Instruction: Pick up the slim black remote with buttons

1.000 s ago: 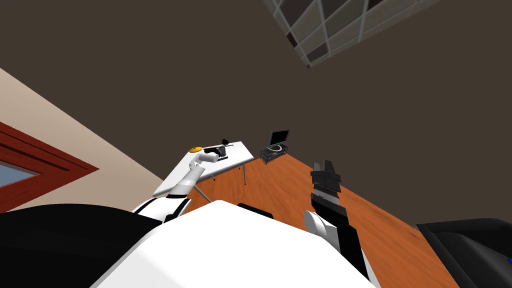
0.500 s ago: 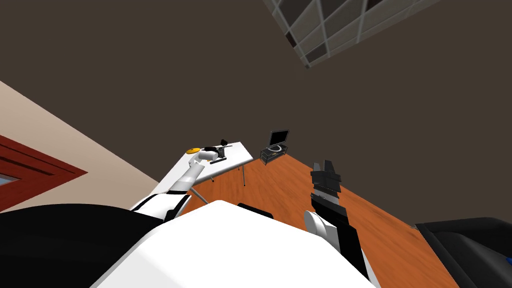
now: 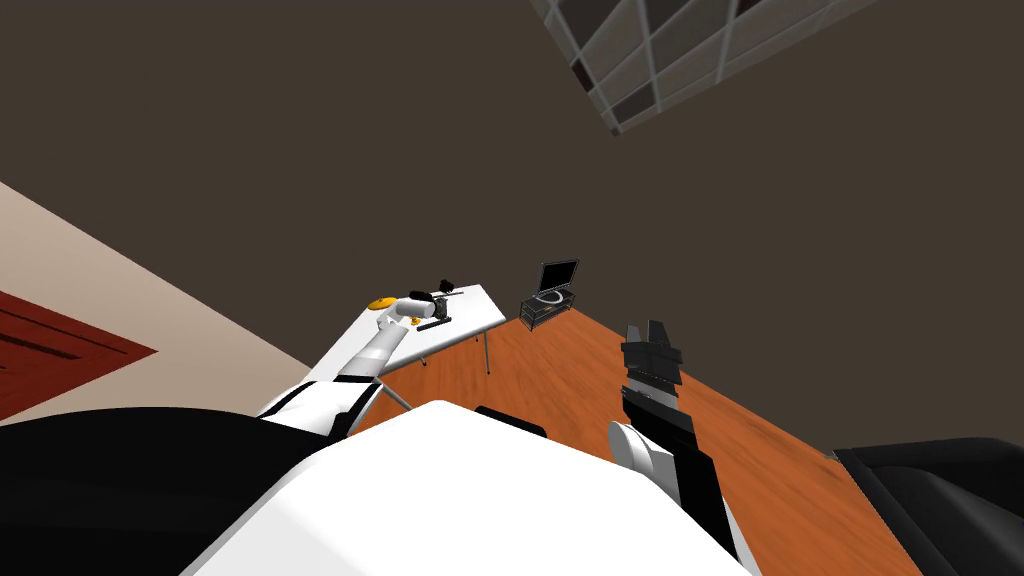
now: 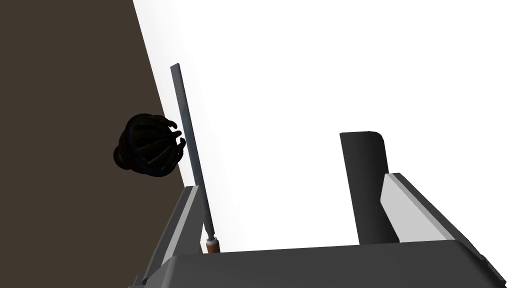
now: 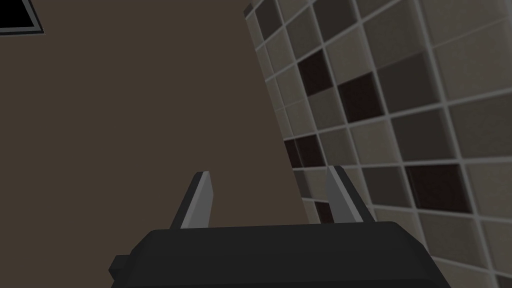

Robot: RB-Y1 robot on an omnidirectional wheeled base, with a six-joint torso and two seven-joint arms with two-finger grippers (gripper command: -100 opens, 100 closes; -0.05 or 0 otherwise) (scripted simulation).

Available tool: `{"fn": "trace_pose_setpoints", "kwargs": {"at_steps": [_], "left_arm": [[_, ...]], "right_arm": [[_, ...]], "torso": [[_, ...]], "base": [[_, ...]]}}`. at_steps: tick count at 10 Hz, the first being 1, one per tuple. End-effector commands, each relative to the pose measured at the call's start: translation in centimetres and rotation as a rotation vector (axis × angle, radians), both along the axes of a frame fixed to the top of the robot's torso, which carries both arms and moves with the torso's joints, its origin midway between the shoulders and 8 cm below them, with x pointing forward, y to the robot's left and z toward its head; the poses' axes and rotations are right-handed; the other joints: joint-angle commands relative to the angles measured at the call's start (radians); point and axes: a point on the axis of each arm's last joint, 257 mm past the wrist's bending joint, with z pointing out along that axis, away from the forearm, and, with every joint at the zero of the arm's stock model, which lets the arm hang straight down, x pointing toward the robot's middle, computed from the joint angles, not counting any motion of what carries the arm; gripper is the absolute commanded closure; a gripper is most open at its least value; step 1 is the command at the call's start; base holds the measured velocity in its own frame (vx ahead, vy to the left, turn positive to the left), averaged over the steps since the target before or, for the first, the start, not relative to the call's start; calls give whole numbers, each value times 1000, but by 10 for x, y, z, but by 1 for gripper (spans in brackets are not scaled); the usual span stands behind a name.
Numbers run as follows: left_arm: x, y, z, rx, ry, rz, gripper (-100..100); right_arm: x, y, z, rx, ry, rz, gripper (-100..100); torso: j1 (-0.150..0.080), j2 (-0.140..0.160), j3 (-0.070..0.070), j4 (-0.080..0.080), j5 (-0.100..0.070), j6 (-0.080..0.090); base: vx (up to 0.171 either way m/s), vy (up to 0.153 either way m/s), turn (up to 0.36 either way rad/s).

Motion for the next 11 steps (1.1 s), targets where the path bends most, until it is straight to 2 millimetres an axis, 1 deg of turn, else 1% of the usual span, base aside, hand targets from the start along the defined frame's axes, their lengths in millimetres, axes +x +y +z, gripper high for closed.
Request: {"fn": "trace_pose_setpoints", "kwargs": {"at_steps": [1, 2, 6, 7, 8, 11], "left_arm": [[-9, 2, -12, -23, 54, 14, -100], [-13, 7, -17, -51, 87, 32, -100], [-33, 9, -35, -94, 195, 57, -100], [-33, 8, -36, -95, 199, 58, -100], [-42, 11, -43, -124, 246, 75, -100], [-60, 11, -55, -161, 333, 96, -100]], "right_arm": [[0, 0, 0, 0, 0, 0, 0], [0, 0, 0, 0, 0, 0, 0], [0, 0, 0, 0, 0, 0, 0], [0, 0, 0, 0, 0, 0, 0], [0, 0, 0, 0, 0, 0, 0], [0, 0, 0, 0, 0, 0, 0]], "torso": [[0, 0, 0, 0, 0, 0], [0, 0, 0, 0, 0, 0], [0, -1, 0, 0, 0, 0], [1, -1, -1, 0, 0, 0], [0, 1, 0, 0, 0, 0], [0, -1, -1, 0, 0, 0]], "base": [[59, 16, -7], [72, 19, -3], [57, 11, 1], [35, 13, -2], [66, 14, 10], [66, 17, 7]]}}
